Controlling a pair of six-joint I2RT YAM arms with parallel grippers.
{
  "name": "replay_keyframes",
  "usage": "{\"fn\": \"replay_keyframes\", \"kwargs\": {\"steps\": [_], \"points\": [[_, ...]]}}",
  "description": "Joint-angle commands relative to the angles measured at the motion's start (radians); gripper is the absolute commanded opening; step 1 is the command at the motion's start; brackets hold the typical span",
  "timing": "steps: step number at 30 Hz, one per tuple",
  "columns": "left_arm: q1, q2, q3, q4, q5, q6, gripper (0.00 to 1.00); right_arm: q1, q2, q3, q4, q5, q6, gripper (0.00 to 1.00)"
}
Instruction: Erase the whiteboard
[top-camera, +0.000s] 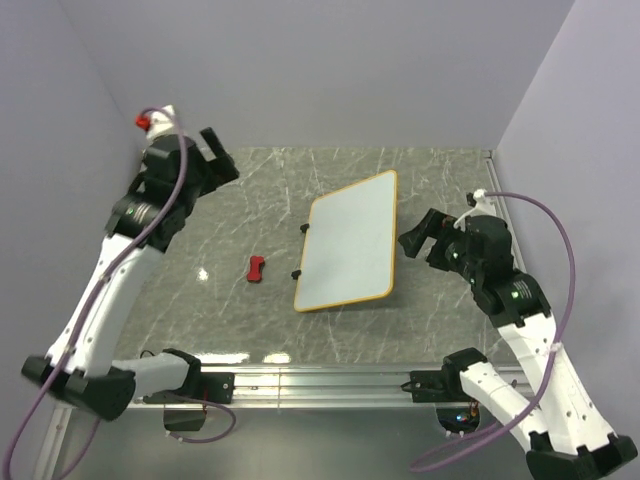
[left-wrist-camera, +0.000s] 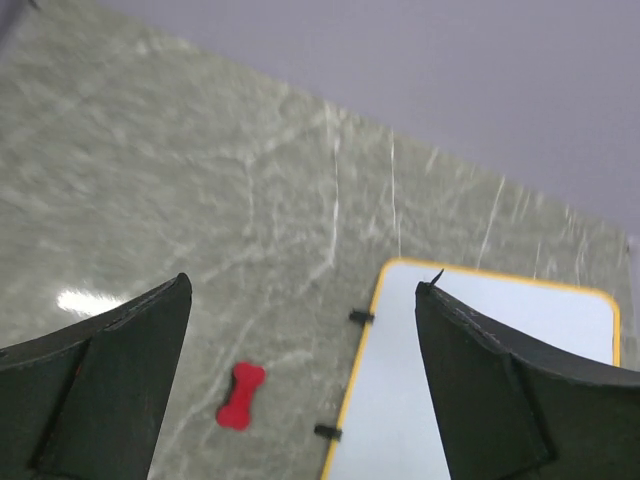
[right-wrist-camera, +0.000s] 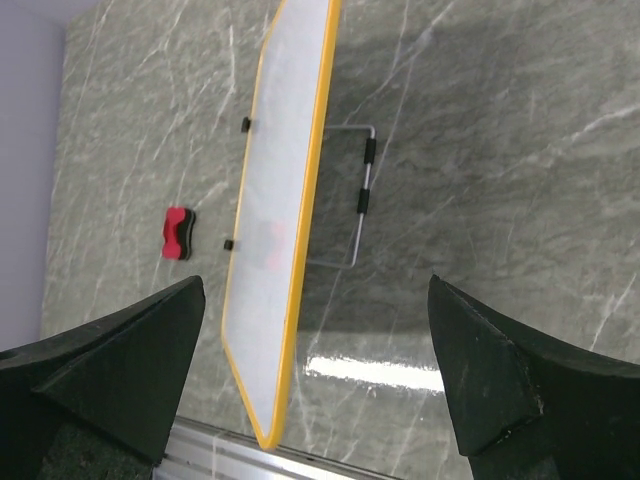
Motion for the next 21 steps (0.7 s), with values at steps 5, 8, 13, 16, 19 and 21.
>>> {"fn": "replay_keyframes", "kwargs": {"steps": [5,8,13,16,19,21], "points": [[0.003,-0.206,-0.168,0.201,-0.107,0.193,0.96,-0.006,-0.125,-0.068,-0.024,-0.03,0.013,0.99],[0.001,-0.174,-0.089,0.148,-0.118,0.19,0.96,-0.003,-0.143,-0.081,-0.035,-0.03,0.017,0.99],[0.003,-0.112,-0.003,0.111,-0.067,0.191,0.96,-0.006,-0.172,-0.093,-0.047,-0.035,0.016,0.99],[0.003,-0.126,0.005,0.141,-0.026,0.207,0.94,-0.006,-0.192,-0.099,-0.056,-0.031,0.004,0.99],[0.003,-0.124,0.025,0.142,-0.027,0.208,0.94,-0.006,-0.209,-0.108,-0.067,-0.038,-0.009,0.99],[0.003,-0.127,0.028,0.138,-0.001,0.237,0.96,-0.005,-0.22,-0.107,-0.072,-0.048,-0.019,0.99]]}}
